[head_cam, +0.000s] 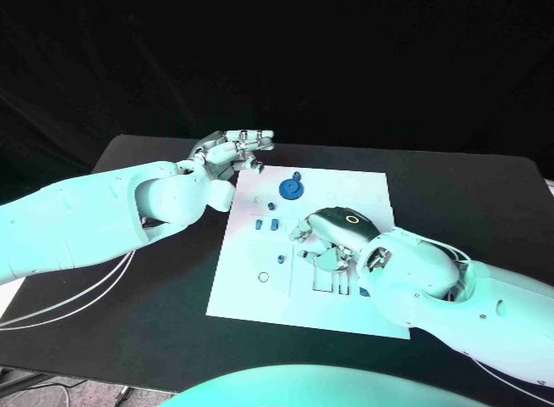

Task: Assemble the parts on the task board

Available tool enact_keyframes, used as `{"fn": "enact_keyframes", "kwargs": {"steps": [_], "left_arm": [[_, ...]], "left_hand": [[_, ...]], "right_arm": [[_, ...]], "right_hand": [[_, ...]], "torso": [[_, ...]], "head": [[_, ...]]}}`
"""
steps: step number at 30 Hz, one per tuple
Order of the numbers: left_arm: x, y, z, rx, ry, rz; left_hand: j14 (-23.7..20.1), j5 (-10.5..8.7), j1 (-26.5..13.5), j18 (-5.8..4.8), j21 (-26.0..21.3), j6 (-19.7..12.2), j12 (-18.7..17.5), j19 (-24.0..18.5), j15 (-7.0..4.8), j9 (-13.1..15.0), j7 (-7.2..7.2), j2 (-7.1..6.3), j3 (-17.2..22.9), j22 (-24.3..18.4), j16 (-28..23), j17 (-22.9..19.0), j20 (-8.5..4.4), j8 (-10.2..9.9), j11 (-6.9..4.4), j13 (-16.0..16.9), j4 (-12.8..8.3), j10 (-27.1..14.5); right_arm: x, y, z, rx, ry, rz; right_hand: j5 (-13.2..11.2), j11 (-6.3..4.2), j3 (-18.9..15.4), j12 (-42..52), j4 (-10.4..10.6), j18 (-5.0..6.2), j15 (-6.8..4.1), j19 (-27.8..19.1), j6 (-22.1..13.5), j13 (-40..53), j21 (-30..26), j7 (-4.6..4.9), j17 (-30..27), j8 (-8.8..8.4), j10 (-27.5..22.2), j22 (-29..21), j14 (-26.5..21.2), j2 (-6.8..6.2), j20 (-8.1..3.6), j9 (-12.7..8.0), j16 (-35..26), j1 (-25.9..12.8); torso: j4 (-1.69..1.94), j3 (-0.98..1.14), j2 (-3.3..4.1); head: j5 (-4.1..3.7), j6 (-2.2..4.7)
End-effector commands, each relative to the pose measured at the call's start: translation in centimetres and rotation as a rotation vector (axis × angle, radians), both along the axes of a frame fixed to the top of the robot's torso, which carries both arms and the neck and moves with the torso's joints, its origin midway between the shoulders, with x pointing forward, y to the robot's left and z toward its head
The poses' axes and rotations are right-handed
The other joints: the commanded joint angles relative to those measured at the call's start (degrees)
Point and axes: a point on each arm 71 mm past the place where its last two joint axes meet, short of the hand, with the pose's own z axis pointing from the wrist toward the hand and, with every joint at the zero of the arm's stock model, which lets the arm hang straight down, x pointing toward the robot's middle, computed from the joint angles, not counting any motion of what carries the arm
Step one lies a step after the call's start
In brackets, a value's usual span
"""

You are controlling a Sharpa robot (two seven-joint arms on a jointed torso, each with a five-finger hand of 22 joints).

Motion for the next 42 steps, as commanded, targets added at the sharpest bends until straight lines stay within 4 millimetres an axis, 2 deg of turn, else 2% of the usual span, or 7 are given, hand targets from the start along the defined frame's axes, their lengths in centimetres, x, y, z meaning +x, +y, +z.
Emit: {"fn": "enact_keyframes", "kwargs": {"steps": [1, 6, 8, 11, 19, 27, 42], "left_arm": [[0.0, -0.1, 0.1, -0.004, -0.008, -0.018], [0.0, -0.1, 0.1, -0.004, -0.008, -0.02], [0.0, -0.1, 0.1, -0.005, -0.008, -0.022], [0.0, -0.2, 0.1, -0.005, -0.008, -0.024], [-0.1, -0.1, 0.1, -0.005, -0.007, -0.024], [-0.1, -0.1, 0.0, -0.005, -0.004, -0.027], [-0.1, -0.1, 0.0, -0.005, -0.003, -0.028]], "left_hand": [[-0.49, -0.02, 0.48, 0.87, -0.16, 0.01, 0.37, -0.35, 0.09, -0.1, -0.06, 0.01, -0.3, -0.05, -0.15, -0.05, -0.11, 0.29, -0.05, 0.07, 0.07, -0.43], [-0.55, -0.02, 0.47, 0.89, -0.31, 0.0, 0.39, -0.41, 0.1, -0.1, -0.06, 0.02, -0.33, -0.14, -0.24, -0.21, -0.11, 0.3, -0.04, 0.07, 0.07, -0.47], [-0.58, -0.02, 0.47, 0.9, -0.35, -0.01, 0.4, -0.42, 0.1, -0.1, -0.06, 0.02, -0.34, -0.17, -0.26, -0.26, -0.11, 0.3, -0.04, 0.07, 0.07, -0.48], [-0.58, -0.02, 0.47, 0.9, -0.35, -0.01, 0.4, -0.42, 0.1, -0.1, -0.06, 0.02, -0.34, -0.17, -0.26, -0.26, -0.11, 0.3, -0.04, 0.07, 0.07, -0.48], [-0.58, -0.02, 0.47, 0.9, -0.35, -0.01, 0.4, -0.42, 0.1, -0.1, -0.06, 0.02, -0.34, -0.17, -0.26, -0.26, -0.11, 0.3, -0.04, 0.07, 0.07, -0.48], [-0.58, -0.02, 0.47, 0.9, -0.35, -0.01, 0.4, -0.42, 0.1, -0.1, -0.06, 0.02, -0.34, -0.17, -0.26, -0.26, -0.11, 0.3, -0.04, 0.07, 0.07, -0.48], [-0.66, -0.02, 0.44, 0.91, -0.5, -0.03, 0.48, -0.48, 0.12, -0.1, -0.04, 0.04, -0.43, -0.26, -0.31, -0.37, -0.09, 0.32, -0.02, 0.08, 0.07, -0.55]], "right_arm": [[0.2, -1.3, 0.9, 0.008, 0.001, -0.053], [1.6, -4.4, 1.9, -0.083, -0.014, -0.134], [2.2, -5.4, 1.9, -0.107, -0.022, -0.159], [2.9, -6.5, 1.8, -0.138, -0.025, -0.186], [3.5, -7.1, 1.4, -0.171, -0.01, -0.193], [3.6, -6.3, 0.9, -0.168, 0.029, -0.173], [3.7, -5.4, 0.7, -0.153, 0.033, -0.156]], "right_hand": [[0.25, 0.09, -0.3, 0.41, -0.05, 0.34, -0.19, 0.53, 0.54, -0.01, 0.18, -0.18, 0.04, 0.33, 0.59, 0.18, 0.06, 0.1, 0.05, 0.07, -0.18, -0.05], [-2.73, -0.79, -4.26, -1.98, 1.29, 1.45, -2.24, -2.38, -1.94, -0.2, -3.88, -1.66, -6.33, -0.4, -4.96, -5.07, -1.4, -1.18, -1.65, -0.43, -5.67, -0.9], [-2.89, -0.29, -7.01, -2.15, 2.15, 1.42, -2.02, -2.32, -2.33, -0.13, -4.58, -2.65, -6.94, -0.38, -6.01, -5.7, -1.12, -1.12, -1.76, -0.41, -6.43, -0.16], [-2.95, -0.14, -9.46, -1.84, 3.19, 1.35, -2.05, -1.99, -2.34, -0.1, -4.99, -2.84, -7.15, -0.37, -6.3, -5.97, -0.79, -0.85, -1.67, -0.39, -6.81, 1.13], [-2.89, -0.17, -10.18, -0.56, 3.92, 1.24, -1.92, -1.24, -1.96, 0.0, -4.92, -3.28, -6.47, -0.32, -4.66, -5.65, -0.27, 0.43, -1.54, -0.36, -6.4, 3.19], [-2.65, -0.89, -8.93, 1.3, 4.46, 0.81, -1.74, 0.29, -0.25, -0.1, -3.64, -2.47, -4.16, -0.06, -0.43, -3.81, 0.47, 1.9, -1.52, -0.23, -4.5, 4.07], [-2.64, -1.28, -5.72, 1.77, 4.67, 0.04, -1.38, 2.72, 2.11, -0.13, -0.49, -1.62, 0.04, 0.15, 3.8, 0.39, 1.29, 2.3, -1.07, -0.11, -0.68, 4.95]], "torso": [[-0.23, -0.01, -0.1], [-0.64, -0.05, -0.31], [-0.7, -0.08, -0.37], [-0.74, -0.06, -0.34], [-0.55, -0.09, -0.3], [-0.61, -0.06, -0.28], [-0.64, -0.08, -0.32]], "head": [[-0.42, 0.25], [-0.59, 0.69], [-0.69, 0.78], [-0.7, 0.91], [-0.87, 0.97], [-0.68, 0.86], [-0.65, 0.64]]}}
